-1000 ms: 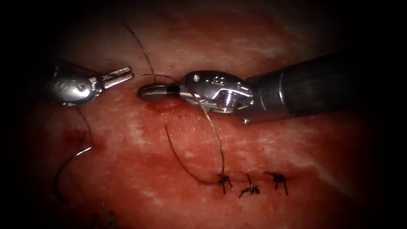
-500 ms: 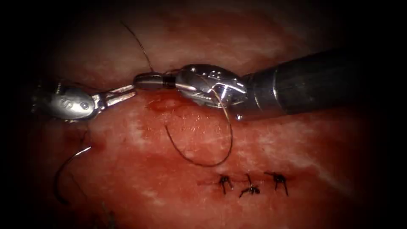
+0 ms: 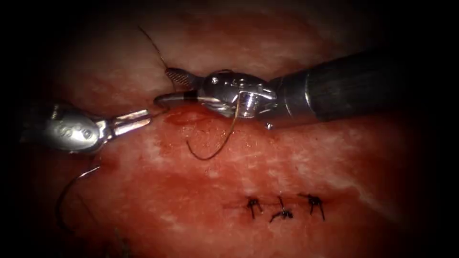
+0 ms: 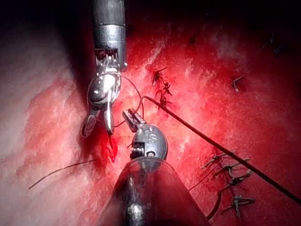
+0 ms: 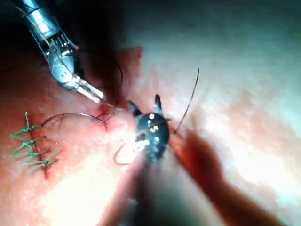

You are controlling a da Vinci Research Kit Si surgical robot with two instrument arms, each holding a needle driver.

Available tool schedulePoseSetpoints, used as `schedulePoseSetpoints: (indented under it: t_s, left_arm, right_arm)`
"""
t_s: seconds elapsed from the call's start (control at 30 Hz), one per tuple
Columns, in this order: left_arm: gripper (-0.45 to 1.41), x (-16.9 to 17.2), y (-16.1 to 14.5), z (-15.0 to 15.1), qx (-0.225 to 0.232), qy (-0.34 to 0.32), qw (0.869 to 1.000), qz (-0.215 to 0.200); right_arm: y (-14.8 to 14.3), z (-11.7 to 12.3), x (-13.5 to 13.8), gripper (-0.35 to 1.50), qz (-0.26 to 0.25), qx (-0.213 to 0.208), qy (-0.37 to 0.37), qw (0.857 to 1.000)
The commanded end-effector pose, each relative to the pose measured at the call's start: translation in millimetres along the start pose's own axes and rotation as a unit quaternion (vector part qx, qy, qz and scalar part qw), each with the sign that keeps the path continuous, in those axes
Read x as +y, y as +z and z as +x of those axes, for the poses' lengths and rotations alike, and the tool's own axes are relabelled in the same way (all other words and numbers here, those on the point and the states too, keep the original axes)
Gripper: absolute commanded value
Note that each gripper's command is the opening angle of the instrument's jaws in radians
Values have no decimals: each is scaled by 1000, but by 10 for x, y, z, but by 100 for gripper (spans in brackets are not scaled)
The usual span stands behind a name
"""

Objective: Wound Closure

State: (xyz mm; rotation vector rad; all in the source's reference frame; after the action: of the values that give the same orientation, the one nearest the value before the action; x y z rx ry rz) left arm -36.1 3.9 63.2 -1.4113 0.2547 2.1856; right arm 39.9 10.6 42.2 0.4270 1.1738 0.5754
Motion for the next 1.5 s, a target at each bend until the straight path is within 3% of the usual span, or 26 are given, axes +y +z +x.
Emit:
schedulePoseSetpoints:
  t_s: [0.03, 0.37, 0.6, 0.73, 1.2, 1.37, 1.5]
  left_arm:
    - [-45, 5, 2, 0, -3, -3, 1000, -2]
    - [-45, -9, 20, 31, 2, -18, 1000, -16]
    - [-45, -32, 47, 30, 10, -19, 999, -29]
    - [-45, -50, 58, 6, 16, -13, 999, -37]
    - [-45, -59, 85, -64, 9, -32, 998, -60]
    - [-45, -58, 91, -92, 3, -39, 997, -68]
    - [-45, -53, 91, -111, -6, -44, 996, -76]
  right_arm:
    - [8, -8, -6, 91, 9, -9, -2, 1000]
    - [11, -14, -24, 69, 61, -39, -12, 997]
    - [12, -16, -35, 47, 96, -43, -22, 994]
    - [12, -16, -39, 44, 113, -45, -28, 992]
    - [12, -14, -40, 41, 142, -4, -31, 989]
    - [8, -9, -38, 41, 147, 24, -27, 988]
    - [4, -7, -39, 41, 160, 74, -14, 984]
